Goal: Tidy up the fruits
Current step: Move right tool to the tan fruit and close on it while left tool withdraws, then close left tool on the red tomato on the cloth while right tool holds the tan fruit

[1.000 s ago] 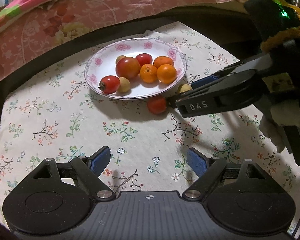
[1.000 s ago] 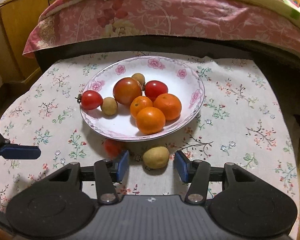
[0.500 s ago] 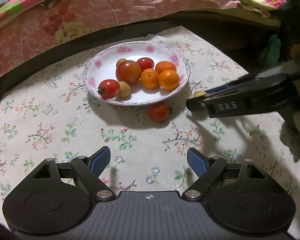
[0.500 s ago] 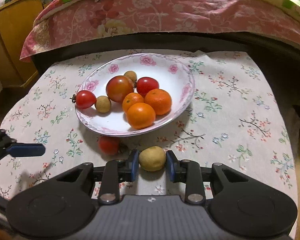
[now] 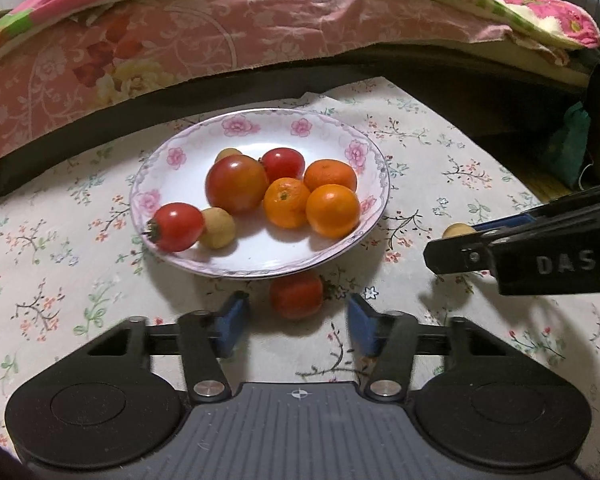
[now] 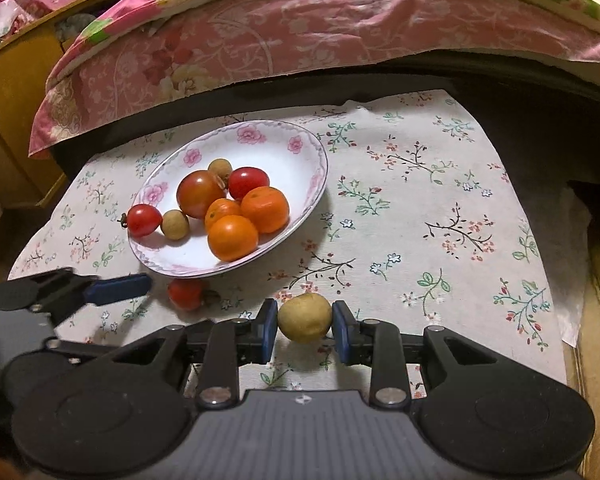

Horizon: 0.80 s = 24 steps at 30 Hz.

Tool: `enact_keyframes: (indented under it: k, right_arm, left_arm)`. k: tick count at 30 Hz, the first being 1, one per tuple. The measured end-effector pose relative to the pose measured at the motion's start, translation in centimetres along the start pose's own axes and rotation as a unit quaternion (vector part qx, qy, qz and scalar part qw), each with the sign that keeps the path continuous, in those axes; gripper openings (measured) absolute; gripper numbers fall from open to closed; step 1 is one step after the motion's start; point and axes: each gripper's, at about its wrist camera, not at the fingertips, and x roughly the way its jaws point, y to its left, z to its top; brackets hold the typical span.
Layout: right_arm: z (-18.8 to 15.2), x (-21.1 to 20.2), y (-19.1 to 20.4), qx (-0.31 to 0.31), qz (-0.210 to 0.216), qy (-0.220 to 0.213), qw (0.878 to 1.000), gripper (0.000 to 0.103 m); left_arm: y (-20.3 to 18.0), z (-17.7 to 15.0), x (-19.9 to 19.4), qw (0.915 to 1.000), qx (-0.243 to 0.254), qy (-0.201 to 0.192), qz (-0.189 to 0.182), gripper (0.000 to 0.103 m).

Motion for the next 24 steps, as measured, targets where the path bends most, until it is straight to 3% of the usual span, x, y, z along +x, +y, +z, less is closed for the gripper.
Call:
enact_keyframes:
  k: [7, 14, 20, 24]
  right_arm:
    - [0.1, -0.2, -0.1, 0.003, 0.008, 0.000, 1.000, 0.030]
    - [-0.1, 0.0, 0.9, -0.010, 0.014, 0.009, 1.000, 0.030]
    - [-0.7, 0.2, 1.8, -0.023, 0.020, 0.019, 0.999, 0.030]
    - [-1.3, 0.1, 2.5, -0.033, 0.022, 0.025, 0.999, 0.030]
  left_arm:
    - [-0.2, 0.2, -0.1, 1.0000, 0.004, -0.003, -0.001, 0.041]
    - [0.8, -0.3, -1.3, 0.9998, 0.005, 0.011, -0.012, 0.033]
    - [1.7, -1.2, -3.6, 0.9994, 0.019, 0.021, -0.019, 0.033]
    - [2.2, -1.5, -3.8, 0.9997, 0.007, 0.019, -0.015, 0.041]
